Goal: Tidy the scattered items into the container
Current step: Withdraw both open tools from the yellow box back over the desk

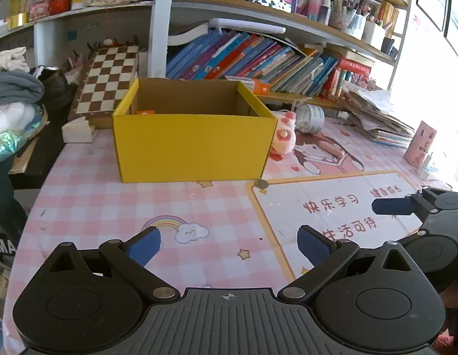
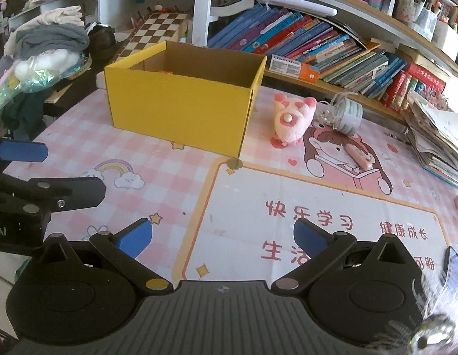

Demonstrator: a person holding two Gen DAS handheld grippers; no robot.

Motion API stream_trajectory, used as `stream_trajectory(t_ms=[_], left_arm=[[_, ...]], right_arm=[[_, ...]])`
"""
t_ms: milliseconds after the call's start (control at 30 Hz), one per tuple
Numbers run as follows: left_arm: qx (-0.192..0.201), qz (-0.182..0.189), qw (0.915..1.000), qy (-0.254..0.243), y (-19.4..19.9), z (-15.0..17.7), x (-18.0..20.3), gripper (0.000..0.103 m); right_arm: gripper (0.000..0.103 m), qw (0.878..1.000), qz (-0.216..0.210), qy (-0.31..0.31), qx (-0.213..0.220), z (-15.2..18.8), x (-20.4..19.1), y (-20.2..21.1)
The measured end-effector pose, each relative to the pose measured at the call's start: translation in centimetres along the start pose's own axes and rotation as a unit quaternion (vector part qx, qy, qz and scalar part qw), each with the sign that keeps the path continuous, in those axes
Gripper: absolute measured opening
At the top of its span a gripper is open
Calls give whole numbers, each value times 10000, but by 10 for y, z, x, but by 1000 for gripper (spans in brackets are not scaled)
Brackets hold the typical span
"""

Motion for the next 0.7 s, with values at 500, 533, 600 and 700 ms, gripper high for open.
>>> stream_trajectory(t_ms=[500, 533, 600, 700], left_arm=[[-149, -80, 9997, -175, -26, -15, 17, 100], [-169, -91, 9996, -185, -29, -17, 20, 100], [-192, -115, 9996, -188, -35, -21, 25, 100], [-242, -170, 9995, -134, -45, -27, 32, 100]], right_arm=[[103, 9995, 90, -307, -43, -4, 36, -22], [103, 9994, 81, -323, -48, -5, 40, -24], [103, 9994, 54, -334, -62, -8, 48, -29], [103, 9995, -4, -299, -88, -13, 60, -36]])
Point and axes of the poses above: each gripper's, at about its wrist camera, not at the fingertips, and y roughly against the way its jaws point, x to its right, z to its underside, the point moved 9 cm from there along -y, roughly the way its jaws point, and after that the axes turned 9 degrees about -y, right-handed, at the moved point
